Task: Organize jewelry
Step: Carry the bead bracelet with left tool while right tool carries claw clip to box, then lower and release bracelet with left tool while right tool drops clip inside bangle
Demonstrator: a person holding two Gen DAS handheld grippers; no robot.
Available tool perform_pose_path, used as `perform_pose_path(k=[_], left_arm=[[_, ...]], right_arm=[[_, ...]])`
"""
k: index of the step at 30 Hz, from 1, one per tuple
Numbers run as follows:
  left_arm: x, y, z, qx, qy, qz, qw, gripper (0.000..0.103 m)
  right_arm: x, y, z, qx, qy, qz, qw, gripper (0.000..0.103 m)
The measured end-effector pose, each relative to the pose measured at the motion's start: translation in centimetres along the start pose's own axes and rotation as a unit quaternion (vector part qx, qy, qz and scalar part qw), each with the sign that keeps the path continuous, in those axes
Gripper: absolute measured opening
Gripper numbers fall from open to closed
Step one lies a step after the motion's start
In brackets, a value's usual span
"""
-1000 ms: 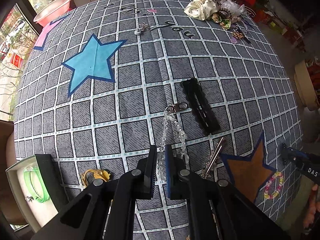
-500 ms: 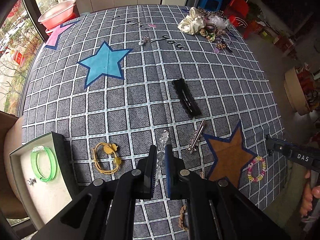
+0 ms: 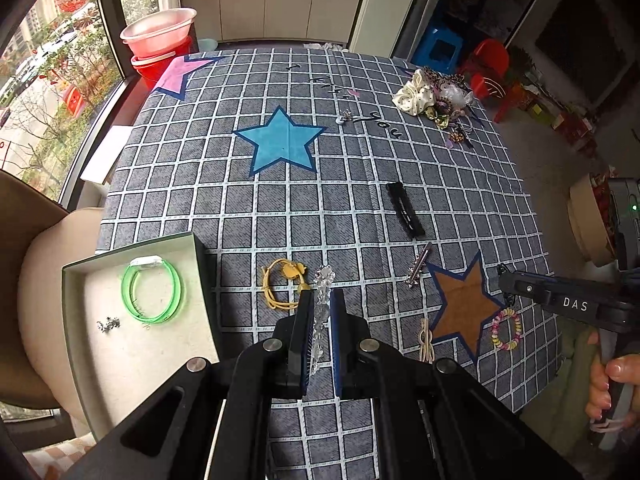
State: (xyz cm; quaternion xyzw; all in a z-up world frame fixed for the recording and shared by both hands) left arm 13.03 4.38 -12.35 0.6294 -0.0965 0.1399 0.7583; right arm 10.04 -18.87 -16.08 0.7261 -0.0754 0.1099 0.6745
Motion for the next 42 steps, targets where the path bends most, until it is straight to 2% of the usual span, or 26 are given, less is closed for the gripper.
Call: perform_pose_path(k=[4,10,17,24,32,42], left_arm=[[-0.9,1.6,-3.3,0.011,0.025,0.012,0.9996,0.015],[-2.8,3.3,-9.0,0.032,0.074,0.021,0.9965,0.015],[-5.2,3.6,-14.6,0.054,0.121,0.014,0.9910,0.015],[-5.6,2.0,-17.8,0.052,0.150,0.006,0.9874,0.015],[-4.5,-0.6,-20.9,0.051,0.187,0.011,0.9810,0.015],[-4.9,-4.1,-23.8,0.086,0.193,-0.008,0.9774,0.015]], right_arm=[[1.2,-1.2,-3.6,0.013,0.040,-0.002,0.999,0.024],[2.8,-2.4,-11.3,0.035,0.115,-0.011,0.993,0.024],[3.4,-4.1,-20.7,0.064,0.201,-0.024,0.977,0.024],[3.9,-6.8,-28.2,0.082,0.259,-0.036,0.962,0.024],[5.4,-10.3,-32.4,0.088,0.280,-0.050,0.954,0.024],[6.8,-14.9,-34.2,0.079,0.281,-0.073,0.953,0.024]])
Point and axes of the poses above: each gripper's, at about its wrist camera, not at the fingertips, and y roughly against the way its jaws point, z to its right, x to its top, the point moved 5 cm from there along -y, roughly the way its jaws point, and after that the axes turned 10 degrees about y, right-handed, at the moved point
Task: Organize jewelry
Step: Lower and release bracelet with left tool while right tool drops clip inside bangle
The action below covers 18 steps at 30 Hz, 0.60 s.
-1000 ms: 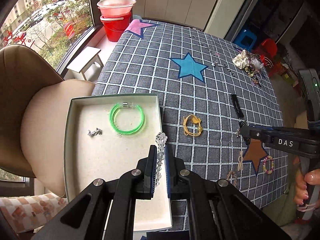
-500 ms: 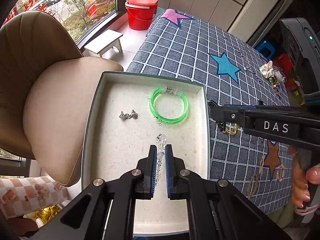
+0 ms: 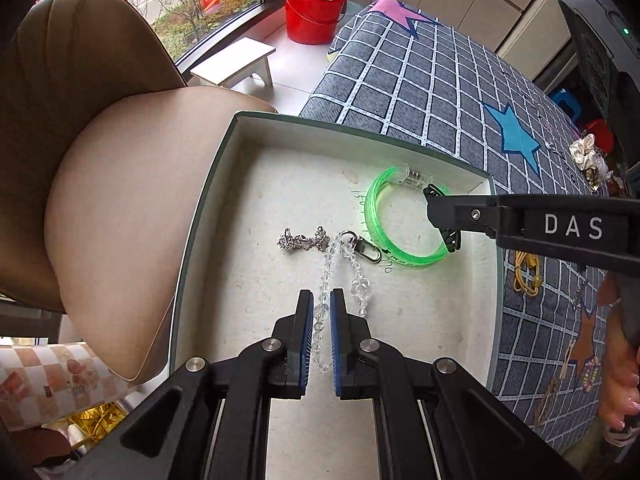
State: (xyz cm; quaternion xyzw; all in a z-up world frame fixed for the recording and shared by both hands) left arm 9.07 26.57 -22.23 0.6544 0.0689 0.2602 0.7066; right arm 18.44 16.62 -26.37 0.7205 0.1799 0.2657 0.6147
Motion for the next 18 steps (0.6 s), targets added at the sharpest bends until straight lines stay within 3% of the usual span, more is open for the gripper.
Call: perform_pose_path(k=[15,18], left_arm=[[-1.5,-1.7,-0.7,0.077,-0.021,-0.010,0.9968,0.015],[-1.7,-1.2,-0.6,0.082,-0.021,-0.006,0.9964,0.015]], right_arm=[[1.0,-3.5,-0.8,-0.009,0.012,-0.025,1.000,0.030],[1.0,-3.4,-0.7,-0.002,0.010,-0.027,1.000,0.049]])
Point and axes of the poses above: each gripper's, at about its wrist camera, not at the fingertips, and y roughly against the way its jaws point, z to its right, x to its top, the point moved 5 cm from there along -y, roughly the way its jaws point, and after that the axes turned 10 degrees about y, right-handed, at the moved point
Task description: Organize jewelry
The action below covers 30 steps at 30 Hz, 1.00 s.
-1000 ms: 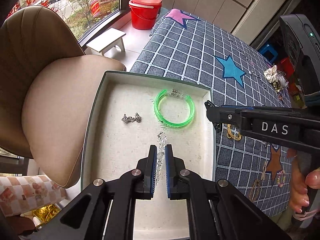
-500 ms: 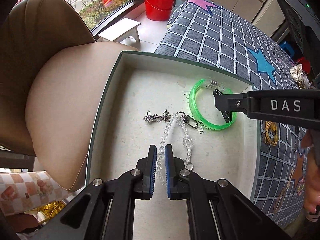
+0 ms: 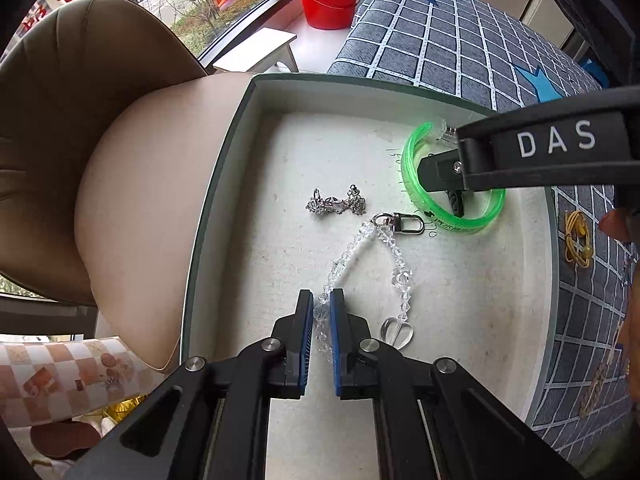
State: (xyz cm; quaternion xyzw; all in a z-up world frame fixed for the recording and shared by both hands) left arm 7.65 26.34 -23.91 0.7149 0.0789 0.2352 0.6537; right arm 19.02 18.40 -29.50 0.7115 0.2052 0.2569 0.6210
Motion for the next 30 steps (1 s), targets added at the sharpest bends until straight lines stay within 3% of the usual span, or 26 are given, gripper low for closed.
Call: perform_pose_path(k=[1,9,13,20,21,22,23,30], left_arm=[[0.0,0.2,0.0,0.002,0.000,0.002,1.0000,0.015],[-0.4,1.1,0.1,-0.002,0.005,-0.003,1.0000,0.015],[-0.6,1.3,0.1,-0.001,0.012,-0.009,0.9999,0.015],[-1.4,2.3,1.1,0.027,-0.017,-0.002,0.9995,0.015],[-1.5,2.5,1.3,0.032,-0.020,0.000,0.9993,0.033],[-1.6,2.8,1.4,0.037,-0.022,0.000,0.9991,0.062],[-1.5,3.0,1.5,0.048,-0.020,0.002,0.9986,0.103],[-1.8,3.8,2.9,0.066,-0.049,0.033,0.9961,0.103]], right_arm=[[0.0,0.1,0.0,0.004,-0.002,0.004,1.000,0.056],[-0.2,4.3,0.3,0.031,-0.015,0.057,0.998,0.058],[-1.7,6.3,1.5,0.035,-0.034,0.069,0.996,0.059],[-5.8,8.4,4.0,0.031,-0.062,0.065,0.995,0.060],[-6.4,8.7,4.4,0.031,-0.066,0.065,0.995,0.060],[-7.1,9.0,4.8,0.030,-0.070,0.065,0.995,0.060],[-7.6,9.3,5.1,0.028,-0.074,0.065,0.995,0.060],[-10.9,11.3,7.6,0.013,-0.101,0.071,0.992,0.060]])
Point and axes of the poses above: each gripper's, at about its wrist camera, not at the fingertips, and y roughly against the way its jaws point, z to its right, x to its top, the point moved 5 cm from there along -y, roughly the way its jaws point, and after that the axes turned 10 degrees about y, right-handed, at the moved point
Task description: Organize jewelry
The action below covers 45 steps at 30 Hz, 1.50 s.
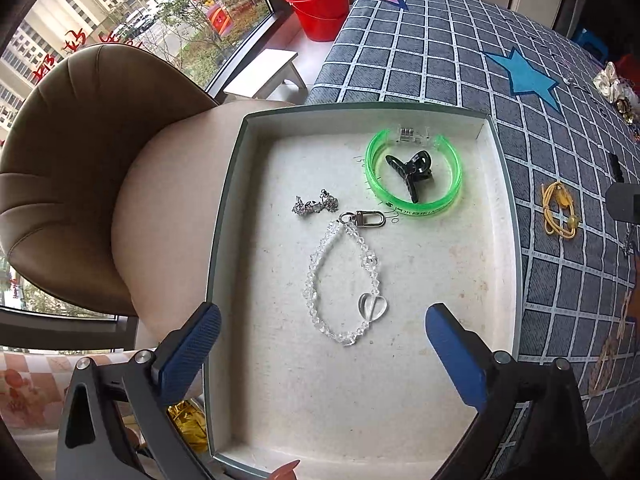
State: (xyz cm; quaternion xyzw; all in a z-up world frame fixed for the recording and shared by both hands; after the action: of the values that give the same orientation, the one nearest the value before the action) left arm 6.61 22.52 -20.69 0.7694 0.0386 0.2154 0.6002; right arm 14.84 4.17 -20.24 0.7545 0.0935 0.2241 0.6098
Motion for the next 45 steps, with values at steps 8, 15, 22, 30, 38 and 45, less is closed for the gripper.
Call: perform_pose_path(k=[8,15,22,30,38,45], left_arm=[[-0.1,0.7,1.3,0.001,-0.013,-0.031,0.9994,0.103],[-0.5,2.8,5.4,-0.023,-0.054,-0.024,0.9980,0.103],[-1.8,5.4,12.2,-0.058,-0.108,-0.026,0.9921,0.103],[-1.7,5.9,20.2,-0.083,-0.196,-0.022,0.9768,0.103],[-2.4,5.0,26.1,-0.096,-0.237,-0.039,0.9660,0.103],[-2.0,4.1,29.8,-0.104,-0.246,-0.043,0.9627,0.103]], right_arm=[[-3.2,2.4,4.2,-0.024,-0.041,0.001,0.999,0.077],[-8.1,4.7,9.5,-0.047,-0.107,-0.003,0.993,0.082],[-14.7,7.3,15.7,-0.075,-0.200,-0.003,0.977,0.082],[-22.0,9.5,21.7,-0.106,-0.294,-0.004,0.950,0.082],[-25.9,9.3,24.4,-0.112,-0.327,-0.017,0.938,0.082],[-27.1,8.2,25.7,-0.121,-0.319,-0.033,0.939,0.082]])
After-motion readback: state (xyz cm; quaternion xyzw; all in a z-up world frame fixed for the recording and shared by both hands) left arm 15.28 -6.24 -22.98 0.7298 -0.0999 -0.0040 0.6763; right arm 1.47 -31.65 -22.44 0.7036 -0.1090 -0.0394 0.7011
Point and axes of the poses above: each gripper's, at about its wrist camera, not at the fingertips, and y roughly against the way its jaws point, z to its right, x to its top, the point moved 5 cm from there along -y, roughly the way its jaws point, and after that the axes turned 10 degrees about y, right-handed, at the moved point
